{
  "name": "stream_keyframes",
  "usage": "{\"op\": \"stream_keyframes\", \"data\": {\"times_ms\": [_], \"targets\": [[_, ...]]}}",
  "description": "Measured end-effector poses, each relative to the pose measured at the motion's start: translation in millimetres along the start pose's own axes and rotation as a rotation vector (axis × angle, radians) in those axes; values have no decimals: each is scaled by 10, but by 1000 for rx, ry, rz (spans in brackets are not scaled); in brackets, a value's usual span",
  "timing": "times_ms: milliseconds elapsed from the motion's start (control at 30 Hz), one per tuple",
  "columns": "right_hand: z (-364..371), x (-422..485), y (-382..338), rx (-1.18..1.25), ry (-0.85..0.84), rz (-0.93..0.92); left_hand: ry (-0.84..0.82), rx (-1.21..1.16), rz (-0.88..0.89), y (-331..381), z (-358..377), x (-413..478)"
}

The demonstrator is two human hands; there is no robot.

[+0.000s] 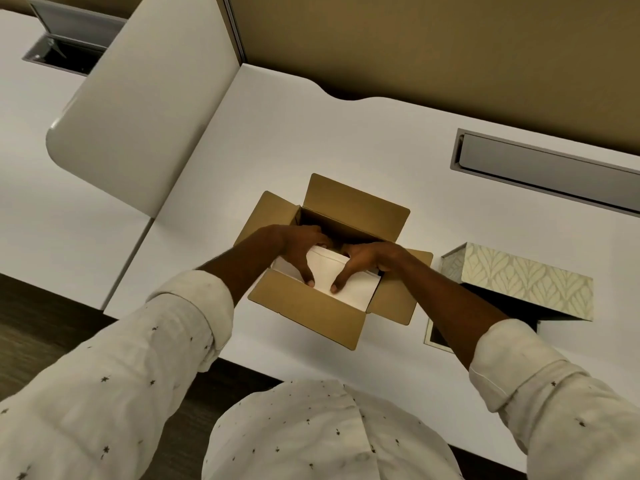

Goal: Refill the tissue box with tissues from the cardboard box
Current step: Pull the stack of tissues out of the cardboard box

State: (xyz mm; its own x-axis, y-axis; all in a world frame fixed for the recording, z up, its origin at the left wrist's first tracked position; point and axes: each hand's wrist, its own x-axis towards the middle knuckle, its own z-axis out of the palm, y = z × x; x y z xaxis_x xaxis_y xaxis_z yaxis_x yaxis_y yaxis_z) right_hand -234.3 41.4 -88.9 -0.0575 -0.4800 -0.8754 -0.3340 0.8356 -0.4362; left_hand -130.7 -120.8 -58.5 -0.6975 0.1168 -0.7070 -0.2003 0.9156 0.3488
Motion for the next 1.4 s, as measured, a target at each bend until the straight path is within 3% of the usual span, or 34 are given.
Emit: {"op": "stream_keyframes", "data": {"times_ms": [200,467,600,833,1100,1400], "targets": [[96,-84,-5,-110,208,-184,271,-232,109,-171,122,-239],[397,-269,-37,-403,802,-384,385,-219,195,-416,149,-463],[545,-334,-48,-567,1092,-361,559,-182,256,-509,122,-572],[610,-432,26,-642,1116,-357,583,-116,221,-641,130,-716],[614,-465,124,-622,1146,-395,658,-195,310,-634,284,-810],[543,-509,-59,-553,1177,-443,707,-236,284,-646,412,-937]]}}
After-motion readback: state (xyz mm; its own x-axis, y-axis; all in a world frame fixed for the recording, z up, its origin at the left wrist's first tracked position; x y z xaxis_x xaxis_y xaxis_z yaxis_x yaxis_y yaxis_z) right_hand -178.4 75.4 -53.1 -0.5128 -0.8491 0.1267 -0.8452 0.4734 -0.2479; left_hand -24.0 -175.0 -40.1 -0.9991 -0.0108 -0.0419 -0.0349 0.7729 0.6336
